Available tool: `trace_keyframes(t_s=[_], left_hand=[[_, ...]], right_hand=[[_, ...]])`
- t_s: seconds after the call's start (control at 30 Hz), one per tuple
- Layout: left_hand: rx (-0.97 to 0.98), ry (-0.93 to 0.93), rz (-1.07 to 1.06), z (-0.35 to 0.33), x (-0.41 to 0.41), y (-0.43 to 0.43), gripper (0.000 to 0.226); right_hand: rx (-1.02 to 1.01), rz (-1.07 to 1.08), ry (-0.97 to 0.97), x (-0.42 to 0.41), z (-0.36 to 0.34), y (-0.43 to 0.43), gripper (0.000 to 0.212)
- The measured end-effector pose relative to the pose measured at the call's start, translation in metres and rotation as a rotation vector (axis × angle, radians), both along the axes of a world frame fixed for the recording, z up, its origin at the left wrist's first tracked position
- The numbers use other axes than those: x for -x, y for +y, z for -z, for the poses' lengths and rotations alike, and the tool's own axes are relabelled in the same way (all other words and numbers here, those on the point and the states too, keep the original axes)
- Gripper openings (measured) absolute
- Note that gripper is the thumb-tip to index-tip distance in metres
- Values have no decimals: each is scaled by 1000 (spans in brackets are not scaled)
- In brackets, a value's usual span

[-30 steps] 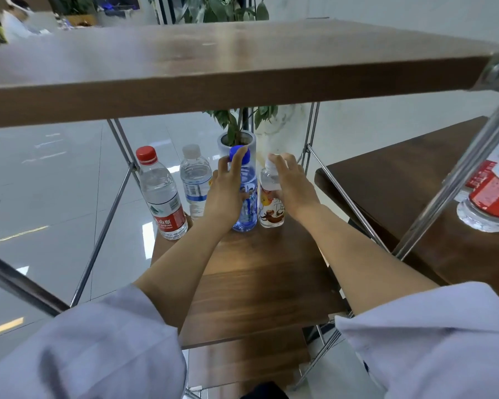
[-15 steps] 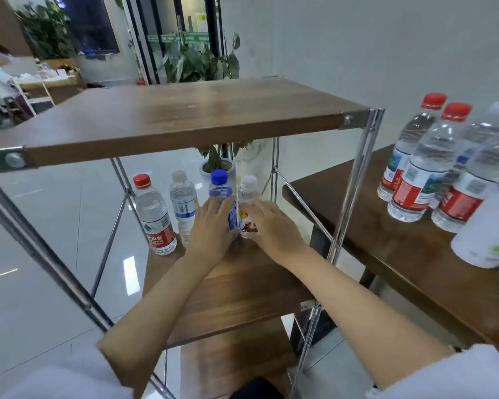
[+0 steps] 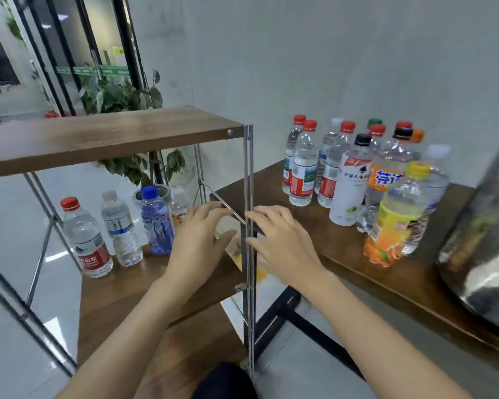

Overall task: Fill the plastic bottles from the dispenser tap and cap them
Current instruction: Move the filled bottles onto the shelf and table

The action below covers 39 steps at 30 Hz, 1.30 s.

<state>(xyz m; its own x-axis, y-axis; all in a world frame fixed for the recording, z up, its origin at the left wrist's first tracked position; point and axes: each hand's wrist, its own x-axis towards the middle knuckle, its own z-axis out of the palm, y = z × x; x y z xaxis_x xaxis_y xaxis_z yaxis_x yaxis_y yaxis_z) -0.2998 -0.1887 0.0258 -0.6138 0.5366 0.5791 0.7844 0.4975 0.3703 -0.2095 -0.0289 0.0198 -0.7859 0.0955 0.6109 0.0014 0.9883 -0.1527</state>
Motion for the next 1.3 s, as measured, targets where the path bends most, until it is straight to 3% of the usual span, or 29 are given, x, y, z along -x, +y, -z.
trace_keyframes(t_s=[0.37,0.63,0.93,1.13,1.3], left_hand=[[-40,35,253,-46,-53,109,38],[17,72,395,-77,-41,203,49],[231,118,407,-97,-2,282,97],[281,107,419,-97,8,300,101],[164,86,441,-84,12,301,94]], right_hand=[[-30,387,202,-98,-52,98,46],[-123,631,168,-97,-65,142,57],[-119,694,158,-86,-56,163,73],[-110,732,180,-80,-54,167,80],[-91,748,205,-81,-48,165,82]])
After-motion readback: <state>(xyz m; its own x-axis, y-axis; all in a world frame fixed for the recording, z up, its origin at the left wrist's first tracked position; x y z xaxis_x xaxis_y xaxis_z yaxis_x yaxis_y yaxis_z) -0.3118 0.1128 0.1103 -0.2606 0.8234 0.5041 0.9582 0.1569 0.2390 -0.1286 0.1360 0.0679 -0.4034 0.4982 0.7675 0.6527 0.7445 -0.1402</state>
